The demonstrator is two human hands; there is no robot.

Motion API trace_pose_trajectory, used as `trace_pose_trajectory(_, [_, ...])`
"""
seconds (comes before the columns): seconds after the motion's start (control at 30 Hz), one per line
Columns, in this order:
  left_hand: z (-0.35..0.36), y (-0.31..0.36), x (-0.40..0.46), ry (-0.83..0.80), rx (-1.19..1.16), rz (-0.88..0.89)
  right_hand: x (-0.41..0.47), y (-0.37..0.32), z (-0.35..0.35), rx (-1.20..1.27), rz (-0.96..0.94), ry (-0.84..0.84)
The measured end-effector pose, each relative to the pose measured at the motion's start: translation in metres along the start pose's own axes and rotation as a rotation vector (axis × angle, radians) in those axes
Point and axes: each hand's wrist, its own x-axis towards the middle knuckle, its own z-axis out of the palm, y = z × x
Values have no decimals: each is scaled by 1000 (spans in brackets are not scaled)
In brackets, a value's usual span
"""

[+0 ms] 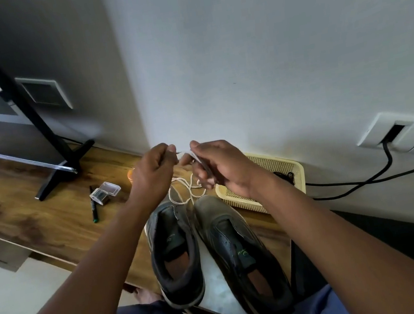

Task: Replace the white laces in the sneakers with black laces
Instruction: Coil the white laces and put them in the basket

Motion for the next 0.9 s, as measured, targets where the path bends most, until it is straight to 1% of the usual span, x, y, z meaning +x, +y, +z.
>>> trace_pose_trajectory(0.07, [9,0,-6,-40,69,-24,2,-4,-2,203,-40,-16])
trace_pose_trajectory(0.17, [21,6,-16,-136,149,49,6,-9,-4,465,-113,-18])
trace_pose_trajectory(0.23, [28,16,-23,-238,174,142,8,-8,-7,546,-145,36])
trace_pose_trajectory(0.27, [31,21,-25,-290,183,197,9,-7,-8,539,-152,80])
trace_pose_trajectory(0.33, [34,30,-27,-349,186,322,10,-2,-12,418,-153,178])
trace_pose_trajectory(0.4, [31,34,-25,-346,158,413,12,6,-16,178,-129,277])
trace_pose_trajectory(0.47, [23,37,-21,-312,69,407,12,12,-18,-99,-85,343])
trace_pose_trajectory(0.53, [14,36,-17,-243,-6,327,9,14,-16,-297,-30,304])
trace_pose_trajectory(0.57, [10,33,-15,-198,-13,268,7,14,-15,-351,2,250])
trace_pose_trajectory(0.63, [7,23,-10,-91,46,164,2,12,-11,-381,68,135])
trace_pose_trajectory(0.67, [6,18,-8,-47,93,123,1,11,-9,-356,90,94])
trace_pose_trajectory(0.73, [7,11,-7,-12,135,43,1,8,-8,-220,99,38])
trace_pose_trajectory(0.8, [10,9,-8,-8,146,-14,2,2,-8,1,75,-10])
trace_pose_trajectory(0.9, [20,10,-14,-61,154,5,5,-7,-6,341,12,2])
